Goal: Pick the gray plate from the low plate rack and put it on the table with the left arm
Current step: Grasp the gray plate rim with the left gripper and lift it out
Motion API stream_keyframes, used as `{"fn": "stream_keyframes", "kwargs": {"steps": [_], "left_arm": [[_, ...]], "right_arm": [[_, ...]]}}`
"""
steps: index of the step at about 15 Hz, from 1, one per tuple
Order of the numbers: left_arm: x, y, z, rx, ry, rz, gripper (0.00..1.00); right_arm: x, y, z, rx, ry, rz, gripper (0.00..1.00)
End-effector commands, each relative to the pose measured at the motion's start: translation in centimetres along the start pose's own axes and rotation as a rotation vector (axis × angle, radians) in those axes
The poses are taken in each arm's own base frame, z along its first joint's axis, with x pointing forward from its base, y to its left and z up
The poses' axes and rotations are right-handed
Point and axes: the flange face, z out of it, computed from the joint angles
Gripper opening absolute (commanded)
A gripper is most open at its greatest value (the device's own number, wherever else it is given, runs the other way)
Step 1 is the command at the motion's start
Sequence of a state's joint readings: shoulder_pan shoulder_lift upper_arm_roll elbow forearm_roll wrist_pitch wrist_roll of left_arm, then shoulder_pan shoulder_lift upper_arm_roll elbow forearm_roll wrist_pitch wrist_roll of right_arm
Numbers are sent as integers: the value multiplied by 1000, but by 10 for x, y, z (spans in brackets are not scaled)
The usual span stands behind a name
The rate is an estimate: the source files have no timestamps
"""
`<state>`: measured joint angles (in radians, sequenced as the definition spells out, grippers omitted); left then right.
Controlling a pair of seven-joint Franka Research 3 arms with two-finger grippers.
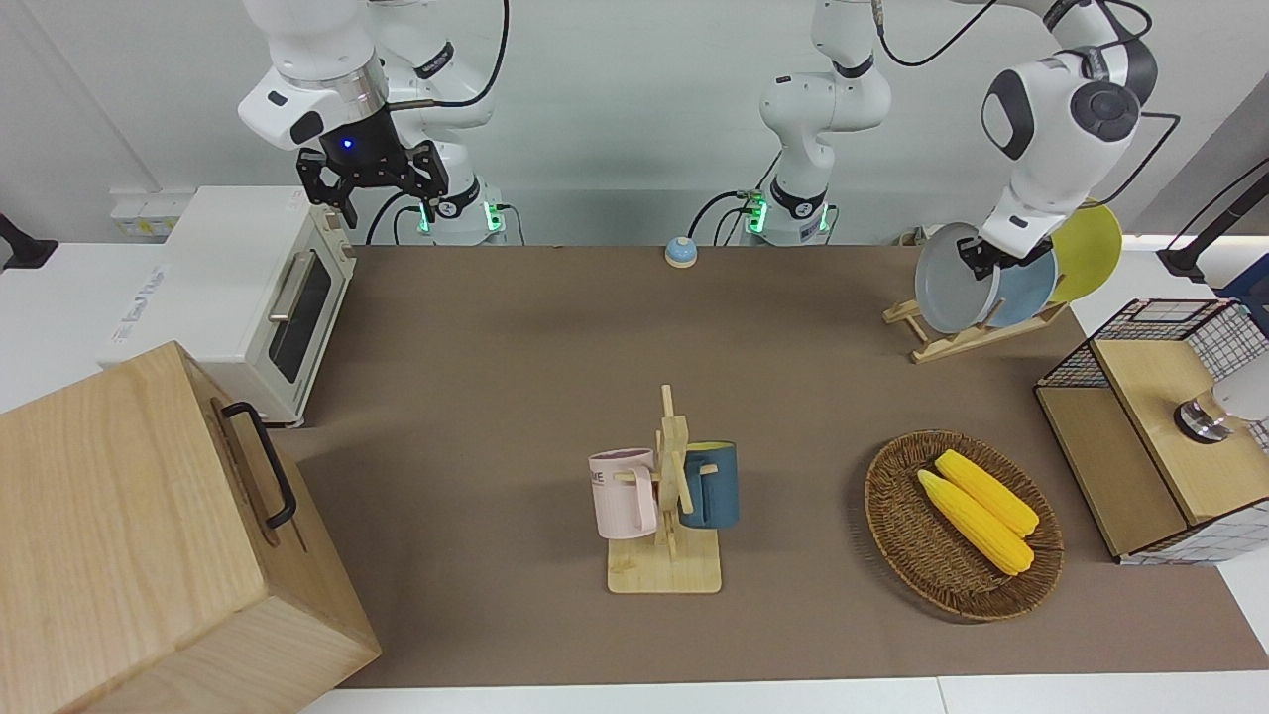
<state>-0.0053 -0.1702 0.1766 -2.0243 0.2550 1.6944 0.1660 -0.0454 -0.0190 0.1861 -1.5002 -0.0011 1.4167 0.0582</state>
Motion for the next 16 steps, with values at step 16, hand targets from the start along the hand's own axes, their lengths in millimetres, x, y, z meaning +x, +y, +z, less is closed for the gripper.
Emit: {"fn": "stream_keyframes", "kwargs": {"steps": [16], "left_arm": [[-21,53,-75,-429,-5,-142,0]], "right_arm": [[-2,1,-3,10,-5,1,990]]}}
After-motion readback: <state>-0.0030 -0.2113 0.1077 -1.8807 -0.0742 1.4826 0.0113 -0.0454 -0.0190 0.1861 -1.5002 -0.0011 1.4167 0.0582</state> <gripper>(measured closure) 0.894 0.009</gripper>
